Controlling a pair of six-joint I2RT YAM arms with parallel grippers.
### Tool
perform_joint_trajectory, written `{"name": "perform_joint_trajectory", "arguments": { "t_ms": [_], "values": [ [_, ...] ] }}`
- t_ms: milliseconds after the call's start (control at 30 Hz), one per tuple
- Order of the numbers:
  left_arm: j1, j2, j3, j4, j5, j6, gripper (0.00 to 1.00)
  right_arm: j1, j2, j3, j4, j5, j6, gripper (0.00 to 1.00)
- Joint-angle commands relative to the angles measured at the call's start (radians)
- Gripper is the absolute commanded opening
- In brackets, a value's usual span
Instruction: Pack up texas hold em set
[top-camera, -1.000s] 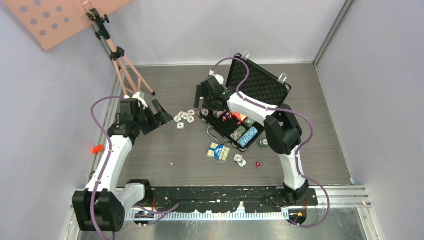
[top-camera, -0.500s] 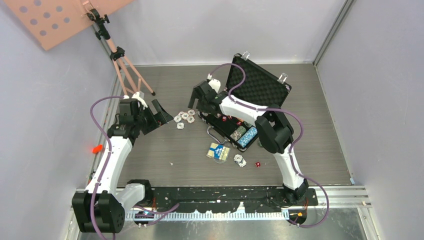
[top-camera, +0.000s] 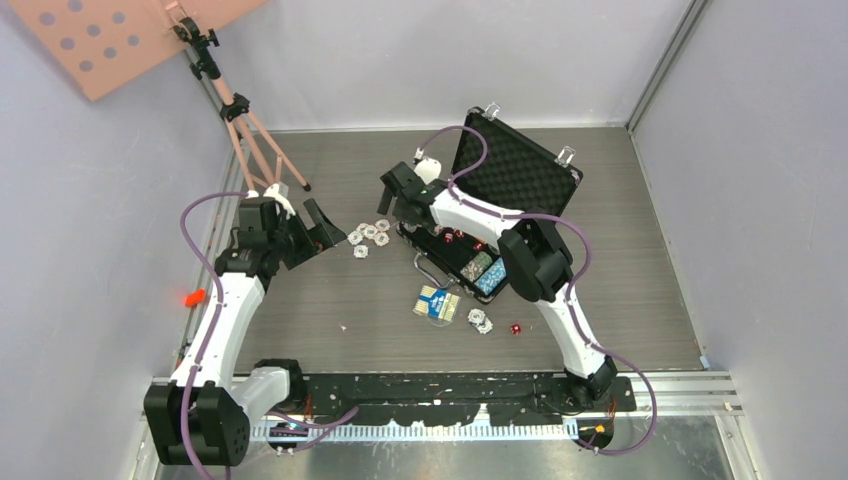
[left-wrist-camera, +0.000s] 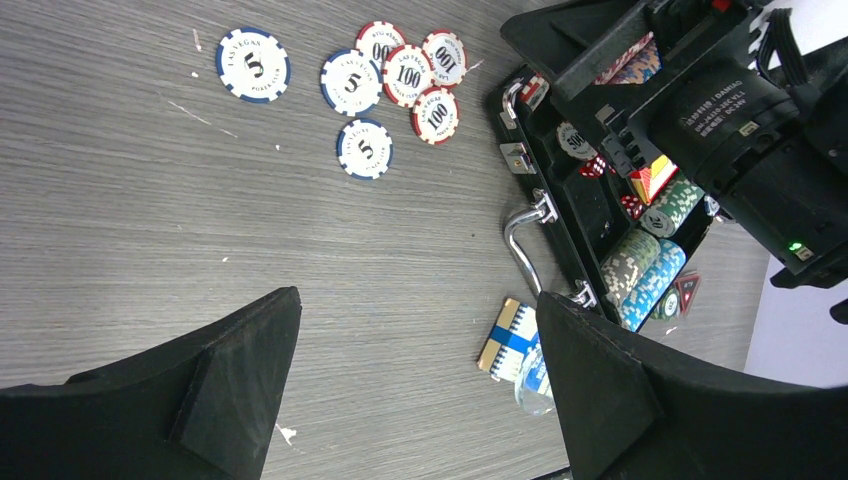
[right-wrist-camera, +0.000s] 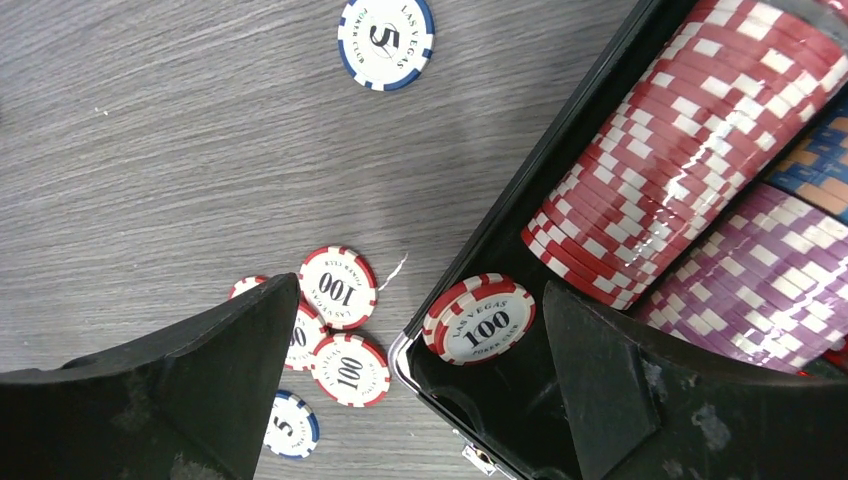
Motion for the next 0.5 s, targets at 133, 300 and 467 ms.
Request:
{"name": "perform_joint_trajectory", "arguments": {
  "t_ms": [133, 300, 467],
  "values": [
    [0.004, -0.007, 0.015, 0.029, 0.023, 0.022, 0.91, 0.005, 0.041, 0.08, -0.015, 0.017, 0.024, 0.89],
    [0.003, -0.008, 0.014, 0.024, 0.019, 0.027, 0.91, 0.005, 0.023, 0.059, 0.006, -0.021, 0.025, 0.68],
    [0.004, -0.009, 0.013, 0.024, 0.018, 0.027, 0.91, 0.004, -0.011, 0.029, 0.014, -0.042, -0.015, 0.55]
  ]
}}
